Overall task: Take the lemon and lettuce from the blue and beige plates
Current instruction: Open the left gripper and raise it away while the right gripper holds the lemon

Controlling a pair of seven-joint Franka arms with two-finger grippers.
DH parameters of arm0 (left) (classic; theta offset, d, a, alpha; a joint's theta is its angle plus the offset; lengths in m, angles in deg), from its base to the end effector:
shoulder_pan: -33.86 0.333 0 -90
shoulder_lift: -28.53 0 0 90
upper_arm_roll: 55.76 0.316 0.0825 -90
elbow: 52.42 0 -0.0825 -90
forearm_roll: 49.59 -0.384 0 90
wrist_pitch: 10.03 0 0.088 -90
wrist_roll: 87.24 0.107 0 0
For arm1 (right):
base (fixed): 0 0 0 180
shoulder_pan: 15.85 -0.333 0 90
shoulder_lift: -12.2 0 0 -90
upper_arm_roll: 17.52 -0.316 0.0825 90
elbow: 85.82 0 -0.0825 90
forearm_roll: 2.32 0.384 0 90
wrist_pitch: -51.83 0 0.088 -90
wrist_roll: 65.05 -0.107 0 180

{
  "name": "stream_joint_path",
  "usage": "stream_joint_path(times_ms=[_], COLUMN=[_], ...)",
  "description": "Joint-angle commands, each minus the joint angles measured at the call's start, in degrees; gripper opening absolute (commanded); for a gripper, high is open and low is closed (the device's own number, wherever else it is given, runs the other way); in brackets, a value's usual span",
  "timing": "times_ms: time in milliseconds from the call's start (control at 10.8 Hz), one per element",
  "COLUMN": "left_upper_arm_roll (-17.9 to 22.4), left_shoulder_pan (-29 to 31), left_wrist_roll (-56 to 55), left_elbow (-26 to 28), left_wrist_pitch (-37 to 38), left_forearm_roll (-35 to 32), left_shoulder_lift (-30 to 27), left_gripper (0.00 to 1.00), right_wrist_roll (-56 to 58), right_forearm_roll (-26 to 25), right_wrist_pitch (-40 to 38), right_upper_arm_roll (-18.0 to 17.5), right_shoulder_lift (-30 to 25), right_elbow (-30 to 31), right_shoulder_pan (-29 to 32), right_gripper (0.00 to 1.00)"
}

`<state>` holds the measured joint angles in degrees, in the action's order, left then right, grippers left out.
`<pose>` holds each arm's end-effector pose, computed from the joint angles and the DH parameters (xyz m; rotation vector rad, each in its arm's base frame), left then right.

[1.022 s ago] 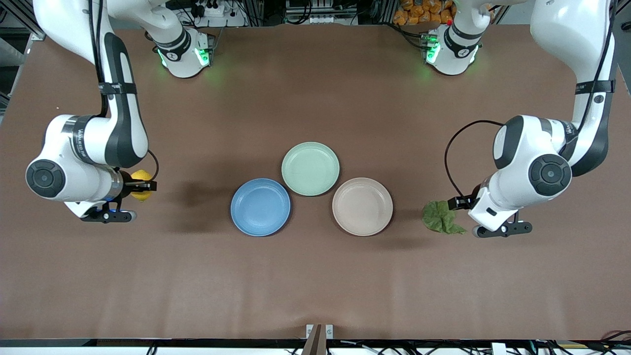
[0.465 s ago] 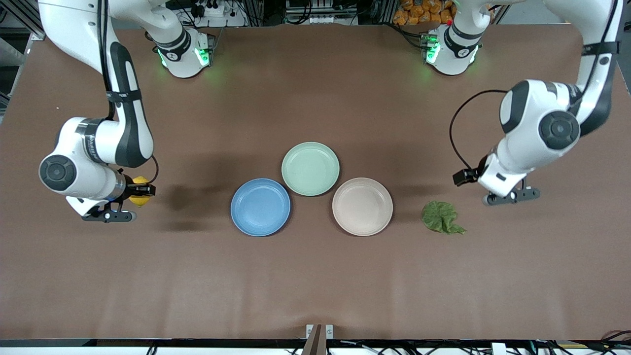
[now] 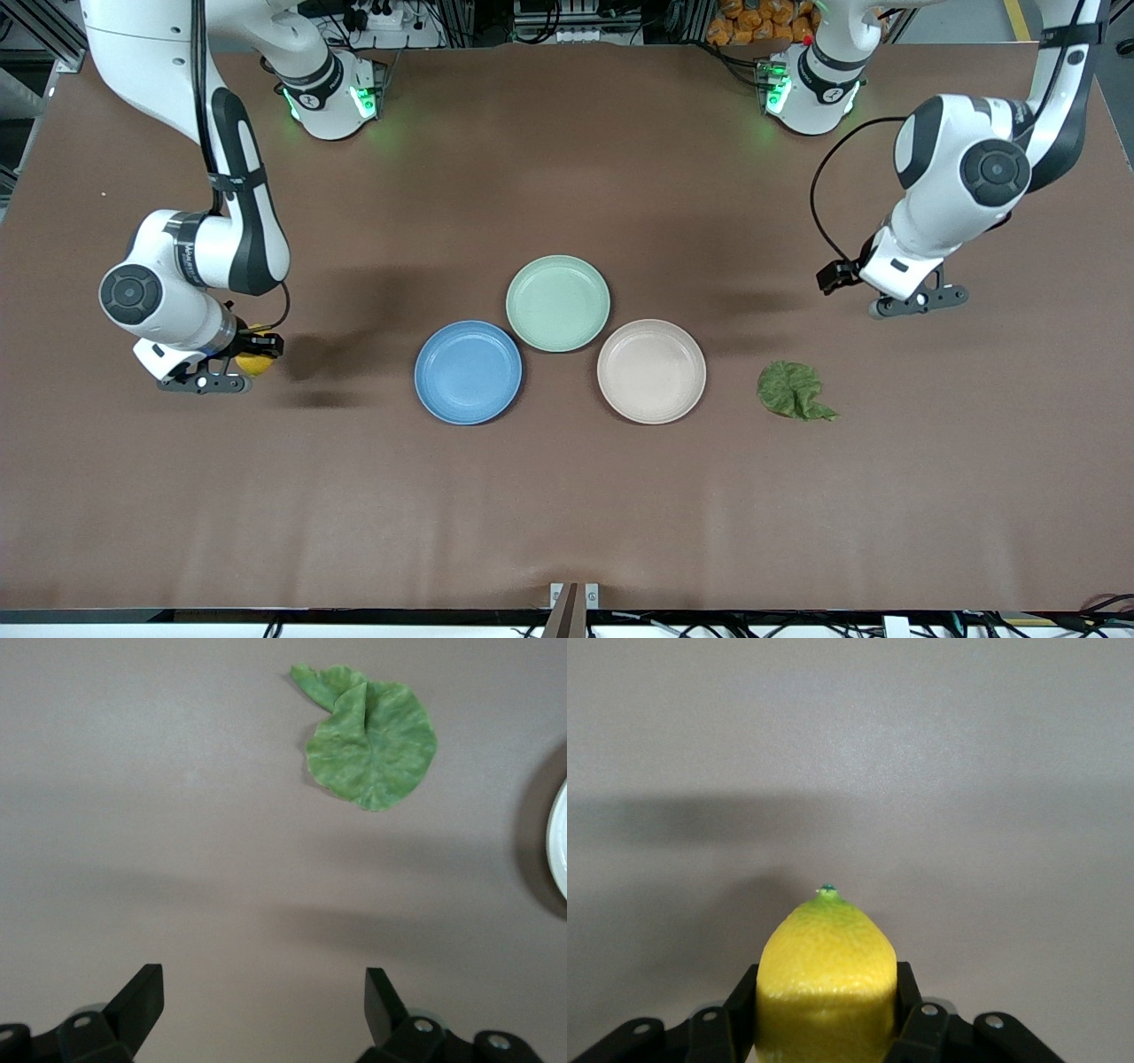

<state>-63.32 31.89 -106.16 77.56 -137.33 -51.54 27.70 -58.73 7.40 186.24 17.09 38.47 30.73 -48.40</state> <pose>0.5054 -0.0838 0.3619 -3.0977 -0.2217 0.0379 0.5912 -0.0107 0.2499 3.0061 -0.0114 -0.0968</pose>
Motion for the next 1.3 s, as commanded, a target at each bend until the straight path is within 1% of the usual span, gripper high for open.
stream_joint_path(times_ms=[0,186,279,372,465,558,650,743,929,1022,1208], left_upper_arm_roll=[-0.87,-1.14,-1.14,-1.14,-1.14,-1.05,-1.05,-0.96,-0.61,-0.35,-0.35], left_shoulder_pan=[0.03,0.03,0.03,0.03,0.29,0.56,0.65,0.65,0.65,1.08,1.61], left_wrist_roll=[2.04,3.98,4.07,4.15,4.07,3.98,3.54,3.19,3.19,3.28,3.28], left_elbow=[-1.28,-6.37,-9.71,-13.83,-17.52,-20.17,-22.81,-25.27,-29.58,-31.52,-34.51], left_wrist_pitch=[-0.93,0.03,4.56,9.39,12.75,15.13,17.5,19.44,24.18,25.95,28.76], left_forearm_roll=[0.81,0.81,0.81,0.81,1.33,1.51,1.6,1.6,2.03,3.78,4.15], left_shoulder_lift=[-1.81,-1.72,-1.72,-1.55,-1.54,-1.72,-1.81,-1.72,-1.72,-1.55,-1.54], left_gripper=[1.0,1.0,1.0,1.0,1.0,1.0,1.0,1.0,1.0,1.0,1.0], right_wrist_roll=[0.72,0.89,1.5,3.34,8.31,15.06,20.0,21.97,22.07,22.07,22.07], right_forearm_roll=[0.99,3.01,3.45,5.28,10.17,16.75,22.03,24.18,24.37,24.46,24.64], right_wrist_pitch=[3.39,5.42,5.86,6.48,7.7,8.93,9.38,9.47,10.35,10.35,11.49], right_upper_arm_roll=[-1.46,-2.26,-2.35,-2.53,-2.79,-3.14,-3.14,-3.06,-3.14,-3.14,-3.67], right_shoulder_lift=[-0.44,0.7,0.97,1.15,1.23,1.32,2.19,2.64,3.17,3.87,5.36], right_elbow=[2.37,2.37,2.45,2.89,3.85,4.82,5.35,5.36,5.36,5.36,5.36], right_shoulder_pan=[-0.07,0.02,0.37,1.07,2.21,2.83,2.83,2.4,2.22,2.13,2.22], right_gripper=[0.25,0.25,0.25,0.25,0.25,0.25,0.25,0.25,0.25,0.25,0.25])
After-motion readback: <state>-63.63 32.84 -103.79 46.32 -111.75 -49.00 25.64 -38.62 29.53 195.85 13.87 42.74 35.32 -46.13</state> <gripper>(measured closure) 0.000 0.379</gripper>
